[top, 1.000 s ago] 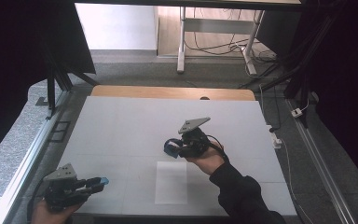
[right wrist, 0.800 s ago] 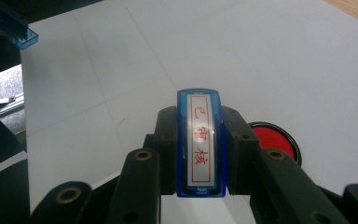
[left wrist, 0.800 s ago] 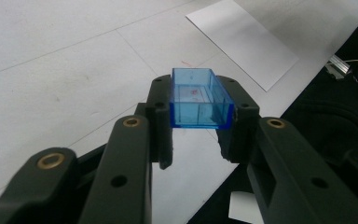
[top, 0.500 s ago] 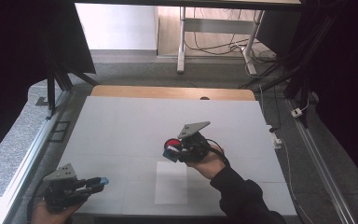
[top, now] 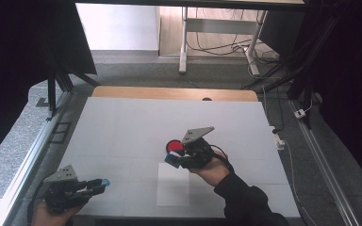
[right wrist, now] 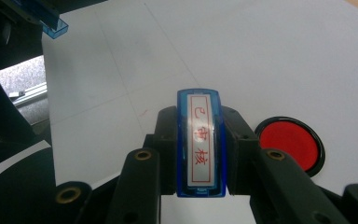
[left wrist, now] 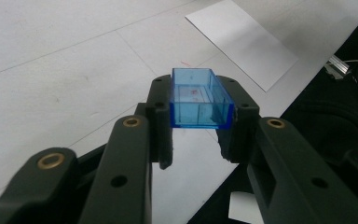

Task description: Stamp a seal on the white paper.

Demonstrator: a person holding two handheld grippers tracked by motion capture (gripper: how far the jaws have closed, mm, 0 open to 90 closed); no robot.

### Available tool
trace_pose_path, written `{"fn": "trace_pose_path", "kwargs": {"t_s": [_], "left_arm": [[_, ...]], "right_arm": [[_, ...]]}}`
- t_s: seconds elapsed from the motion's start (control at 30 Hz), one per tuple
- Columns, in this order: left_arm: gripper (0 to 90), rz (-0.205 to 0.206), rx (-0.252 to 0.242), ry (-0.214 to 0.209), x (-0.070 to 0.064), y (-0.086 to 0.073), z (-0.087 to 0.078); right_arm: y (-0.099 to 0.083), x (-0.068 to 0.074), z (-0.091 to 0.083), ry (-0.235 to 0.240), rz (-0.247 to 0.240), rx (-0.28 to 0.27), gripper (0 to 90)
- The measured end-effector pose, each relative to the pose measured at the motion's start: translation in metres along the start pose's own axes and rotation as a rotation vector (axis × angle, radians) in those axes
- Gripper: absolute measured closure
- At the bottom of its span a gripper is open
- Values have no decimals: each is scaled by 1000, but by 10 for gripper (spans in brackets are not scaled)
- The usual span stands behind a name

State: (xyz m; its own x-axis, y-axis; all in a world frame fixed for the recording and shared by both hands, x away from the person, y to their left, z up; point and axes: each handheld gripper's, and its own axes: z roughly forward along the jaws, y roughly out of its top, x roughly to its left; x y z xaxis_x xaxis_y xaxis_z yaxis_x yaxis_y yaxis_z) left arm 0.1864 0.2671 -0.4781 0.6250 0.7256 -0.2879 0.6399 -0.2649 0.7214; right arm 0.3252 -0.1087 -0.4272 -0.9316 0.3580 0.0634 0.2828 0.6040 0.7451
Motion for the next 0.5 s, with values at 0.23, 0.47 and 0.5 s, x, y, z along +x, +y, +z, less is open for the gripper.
{"fn": "trace_pose_path", "kwargs": {"t_s": [0.23,0.47,0.5], "left_arm": [[682,2,0,0,0,0,0],[682,5,0,-1,0,0,0],[682,5,-2,1,0,0,0]], "right_arm": [[-6,6,-1,9,-10,6,711],[-12,12,1,12,-36,29,711],[-13,13,1,9,-34,29,711]]}}
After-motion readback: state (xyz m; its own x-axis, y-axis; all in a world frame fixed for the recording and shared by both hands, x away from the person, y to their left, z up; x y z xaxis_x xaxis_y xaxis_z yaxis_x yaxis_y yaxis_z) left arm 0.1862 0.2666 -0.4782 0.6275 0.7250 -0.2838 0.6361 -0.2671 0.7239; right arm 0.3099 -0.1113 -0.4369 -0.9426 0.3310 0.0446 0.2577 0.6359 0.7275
